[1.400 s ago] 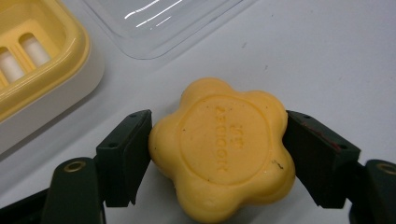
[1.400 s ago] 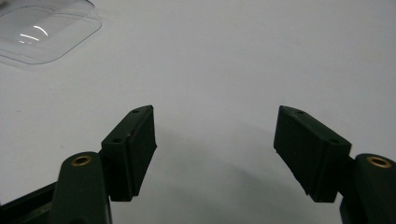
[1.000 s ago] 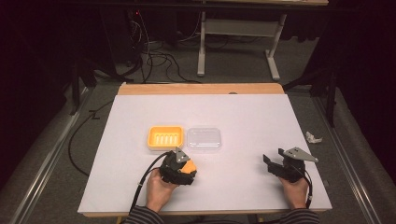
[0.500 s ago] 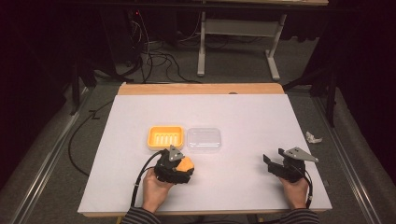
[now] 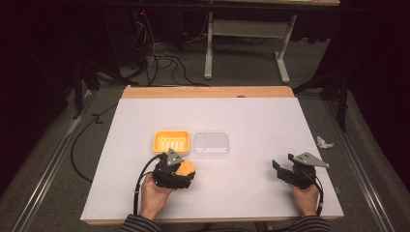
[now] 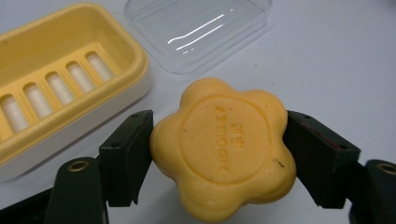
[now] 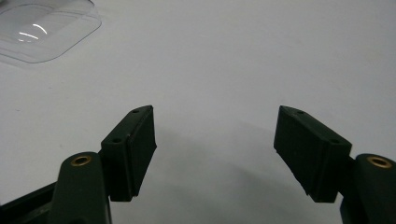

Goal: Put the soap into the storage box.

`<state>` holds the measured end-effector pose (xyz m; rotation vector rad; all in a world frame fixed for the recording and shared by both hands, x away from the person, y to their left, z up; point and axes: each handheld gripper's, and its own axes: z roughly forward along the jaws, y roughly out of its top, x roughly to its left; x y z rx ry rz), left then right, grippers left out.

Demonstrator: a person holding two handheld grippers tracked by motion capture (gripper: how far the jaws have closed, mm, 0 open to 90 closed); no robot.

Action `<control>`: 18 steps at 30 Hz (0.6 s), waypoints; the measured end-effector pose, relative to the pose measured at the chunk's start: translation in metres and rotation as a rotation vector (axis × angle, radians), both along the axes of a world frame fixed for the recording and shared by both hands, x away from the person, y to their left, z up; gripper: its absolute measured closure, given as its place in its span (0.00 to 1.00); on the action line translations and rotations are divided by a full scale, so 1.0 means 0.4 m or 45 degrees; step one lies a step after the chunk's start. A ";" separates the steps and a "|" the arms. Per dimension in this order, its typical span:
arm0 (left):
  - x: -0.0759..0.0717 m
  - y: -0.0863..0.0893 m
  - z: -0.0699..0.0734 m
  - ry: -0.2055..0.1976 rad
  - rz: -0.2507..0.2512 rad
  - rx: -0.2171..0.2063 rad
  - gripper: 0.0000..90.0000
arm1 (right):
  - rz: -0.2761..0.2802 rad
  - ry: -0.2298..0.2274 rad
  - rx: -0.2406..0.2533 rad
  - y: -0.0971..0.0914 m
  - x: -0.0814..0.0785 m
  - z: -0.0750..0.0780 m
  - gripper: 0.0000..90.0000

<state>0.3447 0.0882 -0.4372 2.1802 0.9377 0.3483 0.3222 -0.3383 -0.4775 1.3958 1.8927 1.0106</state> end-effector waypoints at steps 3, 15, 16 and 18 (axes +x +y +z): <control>0.003 0.009 0.005 0.002 0.013 -0.012 0.30 | 0.001 0.001 -0.002 0.000 0.001 0.000 0.33; 0.011 0.040 0.024 -0.017 0.055 -0.015 0.30 | 0.004 -0.001 -0.001 -0.001 0.001 0.000 0.33; 0.011 0.040 0.024 -0.017 0.055 -0.015 0.31 | 0.002 0.001 0.000 -0.001 0.001 0.000 0.33; 0.013 0.043 0.027 -0.020 0.056 -0.010 0.30 | 0.003 -0.001 0.000 -0.001 0.002 0.000 0.33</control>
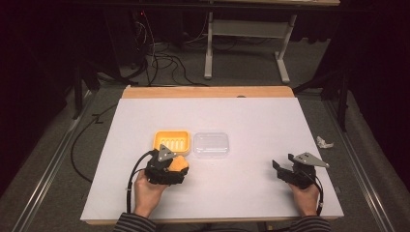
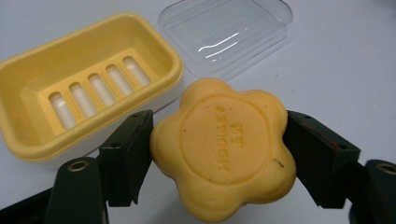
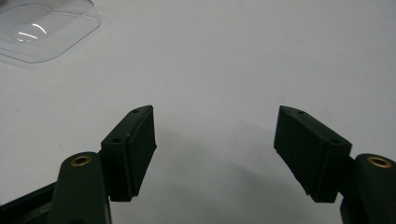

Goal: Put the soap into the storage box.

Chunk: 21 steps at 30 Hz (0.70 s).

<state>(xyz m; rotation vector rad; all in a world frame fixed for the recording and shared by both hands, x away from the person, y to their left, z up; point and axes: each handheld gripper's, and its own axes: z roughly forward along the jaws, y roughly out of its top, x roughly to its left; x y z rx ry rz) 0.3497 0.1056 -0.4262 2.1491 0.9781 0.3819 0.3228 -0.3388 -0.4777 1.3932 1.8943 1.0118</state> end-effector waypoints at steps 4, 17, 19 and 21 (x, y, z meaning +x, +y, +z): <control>0.006 0.009 0.010 -0.015 0.015 -0.001 0.31 | 0.000 0.004 0.001 0.001 -0.001 0.000 0.33; 0.034 0.029 0.022 -0.022 0.046 -0.034 0.31 | -0.003 0.003 0.003 0.001 -0.001 0.001 0.33; 0.038 0.032 0.024 -0.019 0.055 -0.033 0.31 | -0.003 -0.002 0.002 0.000 -0.001 0.000 0.33; 0.042 0.034 0.029 -0.019 0.062 -0.034 0.31 | -0.003 -0.001 0.001 0.000 -0.001 0.000 0.33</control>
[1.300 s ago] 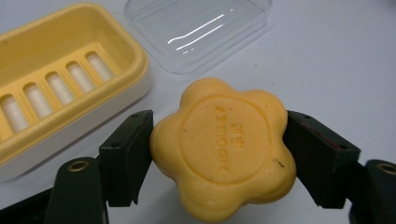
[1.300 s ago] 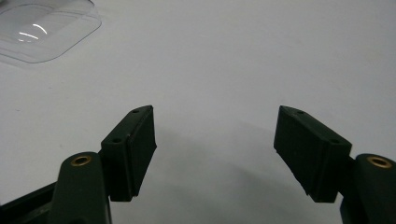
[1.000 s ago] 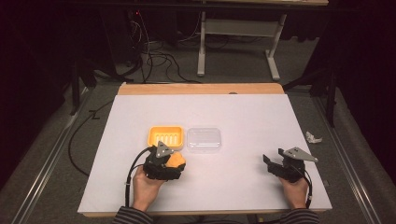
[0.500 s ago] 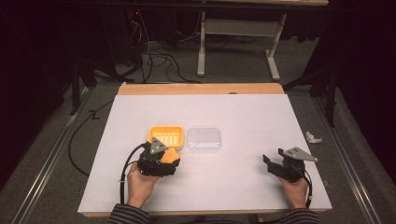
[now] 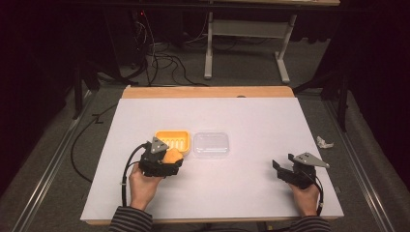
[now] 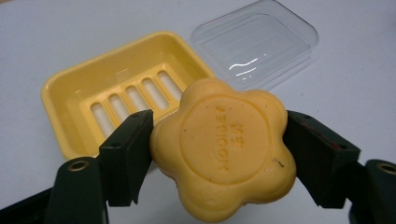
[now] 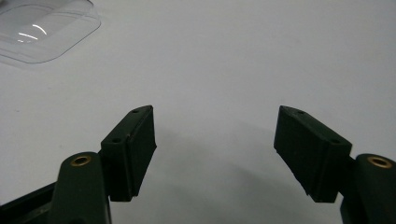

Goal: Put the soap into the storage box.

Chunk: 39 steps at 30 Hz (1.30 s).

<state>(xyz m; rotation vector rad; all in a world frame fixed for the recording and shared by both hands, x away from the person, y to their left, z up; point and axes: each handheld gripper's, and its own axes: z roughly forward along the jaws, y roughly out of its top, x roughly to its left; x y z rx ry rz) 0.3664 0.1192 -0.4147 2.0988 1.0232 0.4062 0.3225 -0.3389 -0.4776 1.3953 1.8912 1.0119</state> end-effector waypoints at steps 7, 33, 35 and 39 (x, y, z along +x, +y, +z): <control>0.030 0.004 0.018 -0.003 0.024 0.001 0.31 | -0.004 0.000 0.001 0.001 -0.002 0.000 0.33; 0.114 -0.016 0.040 0.009 0.077 -0.013 0.30 | -0.001 -0.006 0.005 -0.001 -0.002 0.001 0.33; 0.118 -0.018 0.040 0.008 0.079 -0.006 0.30 | 0.000 -0.010 0.009 0.000 -0.002 0.000 0.33; 0.123 -0.021 0.040 0.004 0.086 -0.006 0.31 | 0.003 -0.007 0.001 0.000 -0.002 0.001 0.33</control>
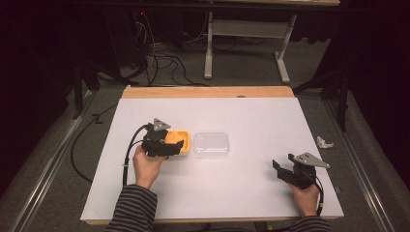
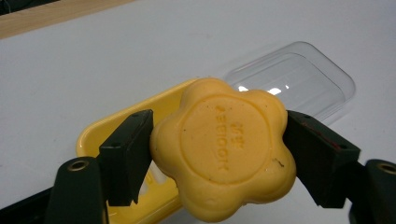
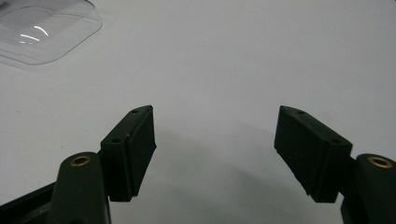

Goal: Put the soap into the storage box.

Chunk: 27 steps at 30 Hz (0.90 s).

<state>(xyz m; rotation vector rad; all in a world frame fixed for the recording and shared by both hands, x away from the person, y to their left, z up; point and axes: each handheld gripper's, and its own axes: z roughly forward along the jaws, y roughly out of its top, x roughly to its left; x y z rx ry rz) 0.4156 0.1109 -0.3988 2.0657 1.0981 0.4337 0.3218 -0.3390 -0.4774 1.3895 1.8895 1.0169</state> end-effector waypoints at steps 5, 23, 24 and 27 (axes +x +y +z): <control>0.016 0.002 -0.007 0.012 0.018 -0.004 0.30 | -0.003 -0.001 0.004 0.000 -0.001 0.000 0.33; 0.061 0.007 -0.036 0.030 0.090 0.003 0.30 | -0.006 -0.001 -0.001 0.001 -0.001 0.000 0.33; 0.063 0.007 -0.038 0.032 0.096 -0.001 0.30 | -0.007 0.000 0.000 0.001 -0.001 0.000 0.33; 0.072 0.009 -0.046 0.041 0.110 0.012 0.30 | -0.005 0.000 0.000 0.001 0.000 0.000 0.33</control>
